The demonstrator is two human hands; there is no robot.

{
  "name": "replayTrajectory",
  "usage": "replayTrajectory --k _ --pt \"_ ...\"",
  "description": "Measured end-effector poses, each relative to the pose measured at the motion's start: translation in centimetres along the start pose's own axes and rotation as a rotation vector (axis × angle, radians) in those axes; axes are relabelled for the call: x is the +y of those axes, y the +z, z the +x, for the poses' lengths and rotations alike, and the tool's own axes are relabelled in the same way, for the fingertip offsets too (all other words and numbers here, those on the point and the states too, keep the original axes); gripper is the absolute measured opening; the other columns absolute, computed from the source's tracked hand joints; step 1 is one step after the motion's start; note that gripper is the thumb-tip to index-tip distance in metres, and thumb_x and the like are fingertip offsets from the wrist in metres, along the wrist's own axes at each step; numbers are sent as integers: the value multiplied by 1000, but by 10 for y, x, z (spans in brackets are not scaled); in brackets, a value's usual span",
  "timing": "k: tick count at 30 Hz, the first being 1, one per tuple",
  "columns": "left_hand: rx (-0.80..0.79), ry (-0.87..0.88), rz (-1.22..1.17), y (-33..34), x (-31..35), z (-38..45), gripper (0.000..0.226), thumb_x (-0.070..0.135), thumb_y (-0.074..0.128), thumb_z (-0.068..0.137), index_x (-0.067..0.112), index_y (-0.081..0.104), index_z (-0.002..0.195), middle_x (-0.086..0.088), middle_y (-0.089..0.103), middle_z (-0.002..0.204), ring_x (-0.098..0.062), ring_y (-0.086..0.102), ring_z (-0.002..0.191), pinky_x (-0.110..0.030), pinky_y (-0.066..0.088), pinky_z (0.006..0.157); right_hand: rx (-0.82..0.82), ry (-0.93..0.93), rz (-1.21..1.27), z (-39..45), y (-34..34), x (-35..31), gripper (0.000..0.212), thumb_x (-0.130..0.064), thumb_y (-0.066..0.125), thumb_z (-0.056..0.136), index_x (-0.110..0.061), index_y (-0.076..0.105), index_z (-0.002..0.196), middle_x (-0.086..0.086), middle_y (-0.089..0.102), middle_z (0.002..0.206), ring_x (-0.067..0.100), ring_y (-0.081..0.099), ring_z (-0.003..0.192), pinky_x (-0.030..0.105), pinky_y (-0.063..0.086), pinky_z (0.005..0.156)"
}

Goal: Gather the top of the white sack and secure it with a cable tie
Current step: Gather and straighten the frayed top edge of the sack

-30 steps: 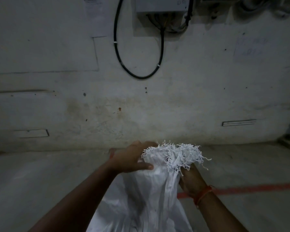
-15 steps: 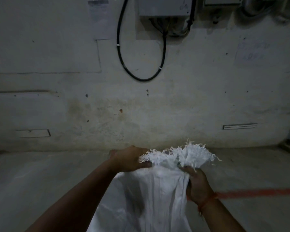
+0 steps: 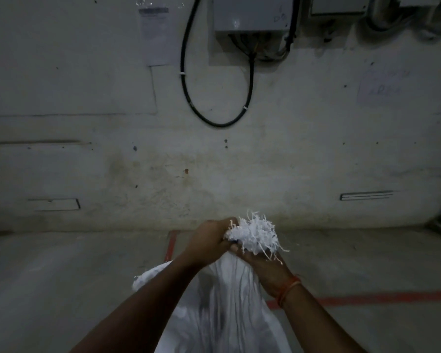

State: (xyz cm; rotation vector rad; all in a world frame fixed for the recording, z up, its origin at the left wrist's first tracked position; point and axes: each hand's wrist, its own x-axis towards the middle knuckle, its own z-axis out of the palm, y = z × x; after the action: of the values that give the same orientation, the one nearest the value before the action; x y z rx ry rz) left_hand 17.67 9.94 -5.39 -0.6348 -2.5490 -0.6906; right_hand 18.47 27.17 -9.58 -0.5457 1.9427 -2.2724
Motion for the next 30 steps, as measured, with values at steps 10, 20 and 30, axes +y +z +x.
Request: replayTrajectory --k 10,20,30 --pt "-390 -111 132 -39 -54 -22 56 70 67 77 19 74 99 1 77 96 -13 68 83 -25 46 73 156 211 230 -1 -23 32 18 -11 68 90 -12 73 107 1 77 107 7 71 102 28 58 90" --pt "-135 -244 28 -19 -45 -35 60 71 32 91 25 66 110 2 75 104 -17 69 97 -34 53 87 296 224 435 7 -1 31 24 -11 63 93 -2 69 115 19 71 118 34 64 116 48 45 107" --pt "-72 -148 178 0 -16 -14 26 25 58 95 21 69 117 -7 77 108 -27 70 97 -26 41 71 -69 132 147 11 15 23 51 -15 86 72 -8 69 120 9 74 117 25 69 111 41 52 100"
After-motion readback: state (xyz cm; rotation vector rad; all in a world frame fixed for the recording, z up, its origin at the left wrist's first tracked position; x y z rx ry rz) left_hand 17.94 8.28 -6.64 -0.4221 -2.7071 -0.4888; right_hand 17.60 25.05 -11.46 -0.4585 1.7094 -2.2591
